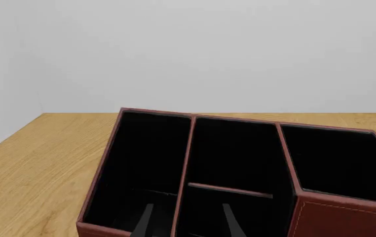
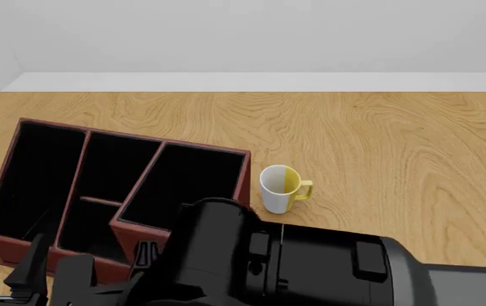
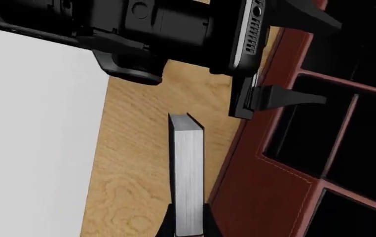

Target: Pick up the book and place it in the front compartment of the caddy.

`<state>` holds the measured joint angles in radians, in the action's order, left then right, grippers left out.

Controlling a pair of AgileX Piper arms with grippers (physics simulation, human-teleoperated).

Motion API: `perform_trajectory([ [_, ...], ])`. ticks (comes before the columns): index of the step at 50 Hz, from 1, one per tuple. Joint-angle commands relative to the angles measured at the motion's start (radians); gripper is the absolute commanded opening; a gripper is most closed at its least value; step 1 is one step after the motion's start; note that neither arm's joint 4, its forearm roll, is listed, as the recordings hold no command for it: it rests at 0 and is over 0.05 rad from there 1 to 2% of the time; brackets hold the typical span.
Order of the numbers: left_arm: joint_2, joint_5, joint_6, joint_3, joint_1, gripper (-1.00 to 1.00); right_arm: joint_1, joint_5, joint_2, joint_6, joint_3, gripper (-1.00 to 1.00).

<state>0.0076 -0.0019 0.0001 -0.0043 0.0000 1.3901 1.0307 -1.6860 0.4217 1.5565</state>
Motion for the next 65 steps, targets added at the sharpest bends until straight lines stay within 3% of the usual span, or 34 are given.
perform_trajectory([
  [1, 0.000, 0.000, 0.000, 0.000, 0.000, 1.00, -0.001, 0.015, 0.050, -0.027, 0.003, -1.00],
  [18, 0.000, 0.000, 0.000, 0.000, 0.000, 1.00, -0.018, 0.032, 0.109, -0.027, 0.000, -1.00],
  [25, 0.000, 0.000, 0.000, 0.000, 0.000, 1.00, 0.013, 0.036, 0.149, -0.079, 0.012, -1.00],
  [29, 0.000, 0.000, 0.000, 0.000, 0.000, 1.00, 0.012, 0.058, 0.159, -0.078, 0.039, -1.00],
  [43, 0.000, 0.000, 0.000, 0.000, 0.000, 1.00, -0.036, 0.042, 0.236, -0.028, 0.091, -1.00],
  [65, 0.000, 0.000, 0.000, 0.000, 0.000, 1.00, -0.106, 0.037, 0.287, 0.017, 0.071, -1.00],
])
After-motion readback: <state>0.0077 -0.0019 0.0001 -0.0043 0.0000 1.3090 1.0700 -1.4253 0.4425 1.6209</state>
